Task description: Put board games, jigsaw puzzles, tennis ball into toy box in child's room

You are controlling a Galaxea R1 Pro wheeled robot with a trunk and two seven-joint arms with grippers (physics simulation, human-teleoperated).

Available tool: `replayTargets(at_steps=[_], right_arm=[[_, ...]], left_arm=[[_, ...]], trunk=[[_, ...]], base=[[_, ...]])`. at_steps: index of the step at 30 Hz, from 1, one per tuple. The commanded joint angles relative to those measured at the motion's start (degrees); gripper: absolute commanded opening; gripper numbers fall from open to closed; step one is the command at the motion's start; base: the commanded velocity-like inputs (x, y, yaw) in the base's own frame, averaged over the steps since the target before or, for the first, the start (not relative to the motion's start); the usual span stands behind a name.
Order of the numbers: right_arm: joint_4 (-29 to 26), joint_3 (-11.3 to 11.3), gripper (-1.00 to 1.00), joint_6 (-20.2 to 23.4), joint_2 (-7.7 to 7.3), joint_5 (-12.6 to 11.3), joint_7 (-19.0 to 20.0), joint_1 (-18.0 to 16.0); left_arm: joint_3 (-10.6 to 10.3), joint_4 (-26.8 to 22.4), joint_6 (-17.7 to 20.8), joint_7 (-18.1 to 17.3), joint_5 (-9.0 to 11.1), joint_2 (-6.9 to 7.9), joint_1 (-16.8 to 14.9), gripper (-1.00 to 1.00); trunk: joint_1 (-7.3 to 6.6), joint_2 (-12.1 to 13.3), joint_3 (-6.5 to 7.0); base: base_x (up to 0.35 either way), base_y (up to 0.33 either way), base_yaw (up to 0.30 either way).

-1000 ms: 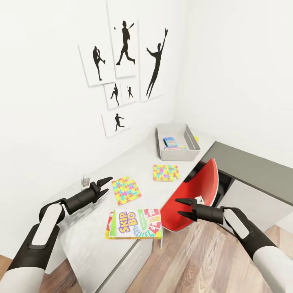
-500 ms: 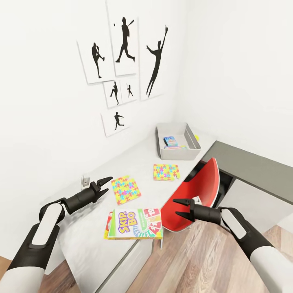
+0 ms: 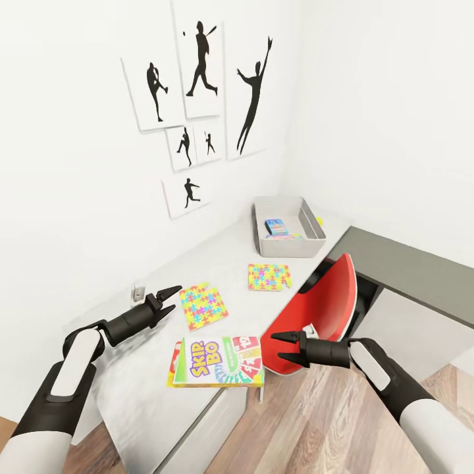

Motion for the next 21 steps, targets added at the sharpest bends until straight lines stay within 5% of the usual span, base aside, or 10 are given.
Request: replayTargets(at_steps=[1, 21], right_arm=[[0.02, 0.36, 1.00, 0.06, -0.04, 0.11, 0.28, -0.05], [0.11, 1.33, 1.00, -0.01, -0.05, 0.34, 0.46, 0.00]], left_arm=[[0.09, 0.01, 0.30, -0.30, -0.21, -0.01, -0.05, 1.00], [0.12, 0.42, 0.38, -0.30, -0.38, 0.00, -0.21, 1.00]], trunk=[[0.23, -0.47, -0.25], [4.63, -8.49, -3.84]], base=[[0.000, 0.000, 0.000], [0.000, 0.000, 0.000]])
